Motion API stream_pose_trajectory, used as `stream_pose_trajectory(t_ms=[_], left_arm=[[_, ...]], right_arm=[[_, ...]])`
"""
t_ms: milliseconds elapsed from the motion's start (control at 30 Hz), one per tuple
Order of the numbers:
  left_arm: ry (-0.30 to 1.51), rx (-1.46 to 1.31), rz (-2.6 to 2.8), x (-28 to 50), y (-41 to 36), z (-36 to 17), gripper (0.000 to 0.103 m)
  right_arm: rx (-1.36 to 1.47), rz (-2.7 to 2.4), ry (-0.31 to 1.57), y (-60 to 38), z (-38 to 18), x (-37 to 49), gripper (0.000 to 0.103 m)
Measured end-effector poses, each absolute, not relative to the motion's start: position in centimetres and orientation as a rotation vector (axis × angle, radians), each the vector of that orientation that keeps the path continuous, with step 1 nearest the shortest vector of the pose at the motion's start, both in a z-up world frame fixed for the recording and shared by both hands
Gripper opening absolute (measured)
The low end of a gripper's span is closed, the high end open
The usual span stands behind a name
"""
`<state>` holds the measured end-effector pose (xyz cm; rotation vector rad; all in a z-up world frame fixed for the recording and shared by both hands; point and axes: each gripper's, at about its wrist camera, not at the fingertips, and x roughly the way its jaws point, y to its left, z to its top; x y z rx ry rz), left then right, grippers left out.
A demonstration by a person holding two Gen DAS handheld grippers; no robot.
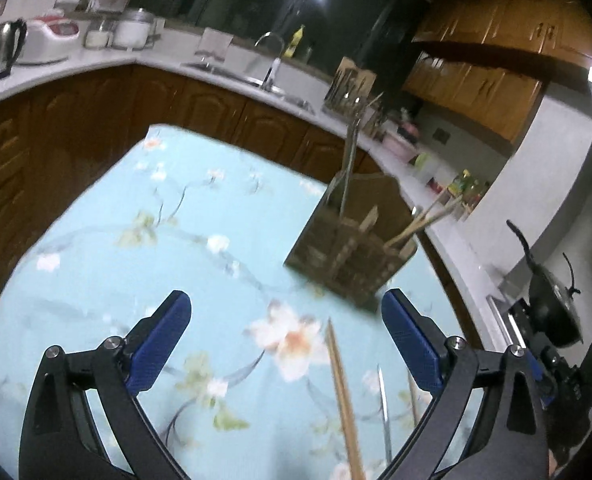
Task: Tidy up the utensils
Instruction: 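Move both open tools back over the remaining chopsticks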
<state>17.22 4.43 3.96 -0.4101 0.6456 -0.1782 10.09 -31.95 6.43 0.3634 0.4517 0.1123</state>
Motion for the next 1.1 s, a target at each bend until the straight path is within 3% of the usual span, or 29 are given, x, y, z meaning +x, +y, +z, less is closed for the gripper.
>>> stream_pose_trajectory(t_ms=[467,1100], left_arm=[[0.723,-0.371,-0.159,14.3,4.1,0.7,0.098],[0.834,-0.242,-0.253,16.8,-2.2,-0.8,0.098]], right_arm=[[0.270,0.057,0.529,-30.9,2.3,7.3,0.103],[0.258,0.034,0.608,-31.2,0.6,8.7,0.101]])
